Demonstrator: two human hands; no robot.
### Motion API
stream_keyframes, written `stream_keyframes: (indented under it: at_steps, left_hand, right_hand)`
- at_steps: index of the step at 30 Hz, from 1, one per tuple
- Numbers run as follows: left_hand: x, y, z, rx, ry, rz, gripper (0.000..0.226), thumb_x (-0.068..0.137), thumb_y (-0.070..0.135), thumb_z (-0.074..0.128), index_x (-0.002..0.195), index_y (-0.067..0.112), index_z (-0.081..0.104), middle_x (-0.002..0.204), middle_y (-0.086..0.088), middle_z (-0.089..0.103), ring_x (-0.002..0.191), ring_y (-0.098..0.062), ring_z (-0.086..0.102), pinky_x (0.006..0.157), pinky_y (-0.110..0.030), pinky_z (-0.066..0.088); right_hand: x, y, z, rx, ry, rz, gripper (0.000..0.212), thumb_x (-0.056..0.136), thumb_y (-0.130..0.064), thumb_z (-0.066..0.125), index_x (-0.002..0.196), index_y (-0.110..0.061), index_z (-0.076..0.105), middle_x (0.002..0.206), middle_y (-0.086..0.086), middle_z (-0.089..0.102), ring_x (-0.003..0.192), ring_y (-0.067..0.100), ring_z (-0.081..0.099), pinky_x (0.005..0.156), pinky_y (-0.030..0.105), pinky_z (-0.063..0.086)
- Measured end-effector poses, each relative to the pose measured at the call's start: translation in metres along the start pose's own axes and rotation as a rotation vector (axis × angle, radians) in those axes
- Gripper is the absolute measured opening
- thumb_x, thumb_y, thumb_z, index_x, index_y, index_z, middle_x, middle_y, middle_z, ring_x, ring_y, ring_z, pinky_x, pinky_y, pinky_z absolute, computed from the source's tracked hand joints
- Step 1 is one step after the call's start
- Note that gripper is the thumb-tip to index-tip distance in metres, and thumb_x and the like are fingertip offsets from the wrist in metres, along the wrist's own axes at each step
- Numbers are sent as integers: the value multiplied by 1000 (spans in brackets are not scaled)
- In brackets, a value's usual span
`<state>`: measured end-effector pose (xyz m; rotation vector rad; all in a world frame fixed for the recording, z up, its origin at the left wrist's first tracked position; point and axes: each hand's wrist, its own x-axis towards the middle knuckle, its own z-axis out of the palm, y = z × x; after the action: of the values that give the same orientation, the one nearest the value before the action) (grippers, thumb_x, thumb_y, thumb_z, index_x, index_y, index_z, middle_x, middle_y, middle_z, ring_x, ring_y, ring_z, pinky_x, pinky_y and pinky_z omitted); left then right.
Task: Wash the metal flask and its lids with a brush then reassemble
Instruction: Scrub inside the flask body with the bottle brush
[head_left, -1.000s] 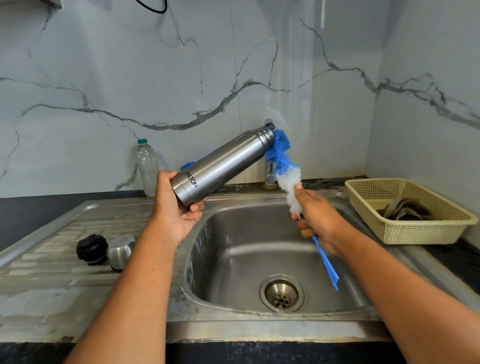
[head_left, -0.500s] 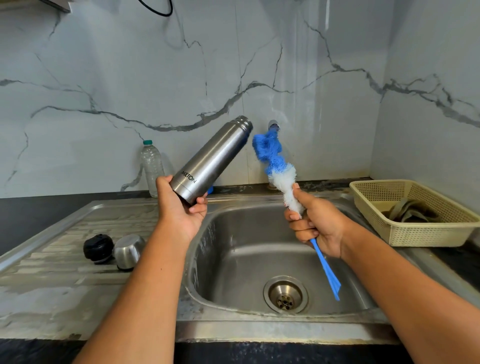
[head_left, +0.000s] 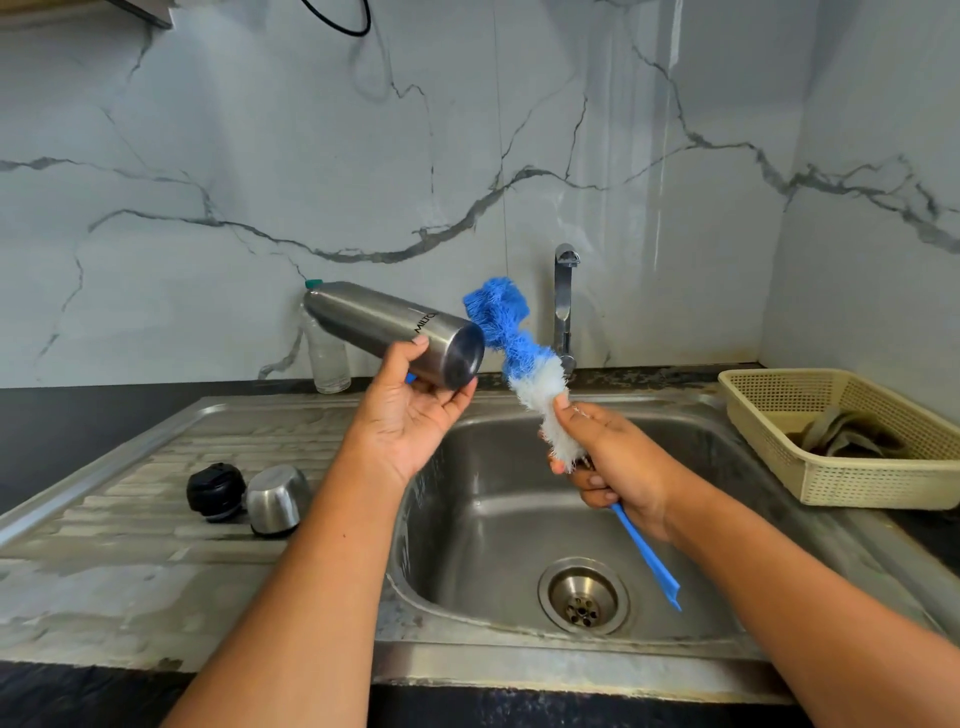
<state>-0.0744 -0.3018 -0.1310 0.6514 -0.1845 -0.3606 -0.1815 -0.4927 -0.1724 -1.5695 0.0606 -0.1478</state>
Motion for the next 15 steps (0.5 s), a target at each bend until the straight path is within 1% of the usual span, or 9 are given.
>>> stream_keyframes:
  at_steps: [1,2,4,5,7,9,11,13,15]
  left_hand:
    - [1,0,-2,7,-11,10,54,74,13,75,124,8,57,118,-14,72,120,-31,68,104,-45,54]
    - [1,1,-5,15,-26,17,53,74,9,75,123,8,55,112,-13,72,118,-29,68,103,-44,55]
    - [2,1,-6,39,-42,31,58,73,4,74,125,10,50,101,-11,72,106,-26,70,95,-41,60]
    - [2,1,-5,59,-43,39,60,73,4,74,127,12,50,99,-10,72,102,-24,70,92,-39,60]
    - [2,0,-1,100,-39,55,61,73,9,77,129,13,52,103,-9,73,103,-23,70,94,-38,58]
    - [1,-2,2,110,-30,63,66,74,22,81,134,12,56,116,-9,74,112,-23,70,98,-39,55]
    - [0,-3,4,98,-3,76,78,70,32,84,141,16,55,131,-10,70,120,-25,67,96,-38,56]
    - [1,-3,4,96,38,95,85,67,32,85,145,19,54,135,-8,68,124,-23,64,87,-34,55]
    - [3,-3,2,102,73,108,87,65,27,87,145,20,55,132,-4,70,123,-20,64,84,-33,53]
  right_hand:
    - [0,0,0,-14,5,-3,45,100,-55,53,117,-13,58,75,6,62,48,7,30,39,17,27]
    - [0,1,0,-36,8,-8,43,99,-53,55,118,-15,59,75,5,63,48,7,31,40,17,28]
    - [0,2,0,-85,7,-19,39,99,-51,56,116,-16,60,75,4,64,49,7,32,41,18,30]
    - [0,3,0,-101,9,-23,37,99,-50,56,115,-16,60,75,4,64,49,7,33,42,19,30]
    - [0,3,1,-129,23,-30,36,100,-49,56,114,-16,60,74,4,64,48,7,34,44,20,29]
    - [0,3,1,-164,39,-38,35,101,-48,55,113,-17,61,73,4,64,48,7,34,45,22,28]
    - [0,4,2,-188,64,-49,34,101,-49,55,113,-18,62,73,3,65,48,7,35,47,23,28]
    - [1,4,2,-192,114,-63,32,101,-50,54,114,-22,63,72,2,66,48,7,36,47,24,29]
    - [1,3,3,-180,173,-76,33,101,-54,51,112,-25,64,71,2,68,48,7,37,47,23,29]
